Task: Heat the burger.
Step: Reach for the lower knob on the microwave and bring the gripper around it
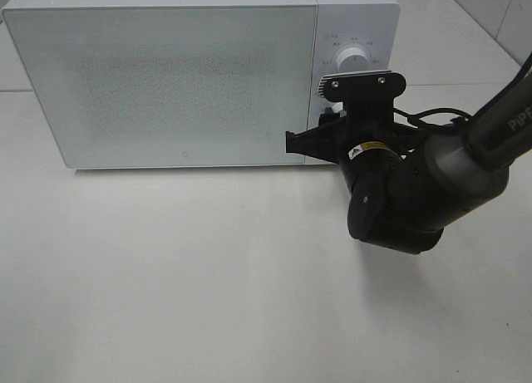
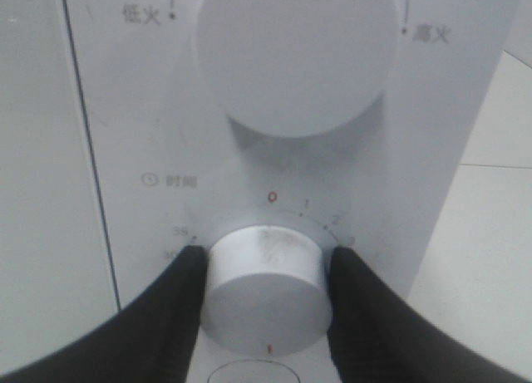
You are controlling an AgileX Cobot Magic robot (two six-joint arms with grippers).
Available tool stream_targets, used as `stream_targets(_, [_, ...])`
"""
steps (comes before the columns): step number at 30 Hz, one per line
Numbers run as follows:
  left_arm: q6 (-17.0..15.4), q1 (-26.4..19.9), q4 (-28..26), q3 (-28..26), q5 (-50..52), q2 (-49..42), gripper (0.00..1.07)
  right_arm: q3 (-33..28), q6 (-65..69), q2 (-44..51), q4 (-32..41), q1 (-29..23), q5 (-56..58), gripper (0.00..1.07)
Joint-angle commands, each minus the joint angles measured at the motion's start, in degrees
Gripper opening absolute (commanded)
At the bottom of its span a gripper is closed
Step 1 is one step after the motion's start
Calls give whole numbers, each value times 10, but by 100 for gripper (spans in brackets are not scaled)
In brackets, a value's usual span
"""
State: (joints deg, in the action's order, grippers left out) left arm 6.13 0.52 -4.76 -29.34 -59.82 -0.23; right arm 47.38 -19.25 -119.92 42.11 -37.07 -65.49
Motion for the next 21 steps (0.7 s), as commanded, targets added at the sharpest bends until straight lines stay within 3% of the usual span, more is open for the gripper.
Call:
stream_targets(1, [-2,-3,-3,3,2,-10,100,7,-2,10,-11,3,-62,0])
stream_targets(7, [-2,-3,-3,3,2,-10,100,7,31,10,-19,3,-72,0])
stream_targets(12, [-2,-3,-3,3,2,-10,100,7,129,10,-73,6,-98,0])
stream_targets(21, [-2,-3,-3,3,2,-10,100,6,462,10,-145,6,-96,0])
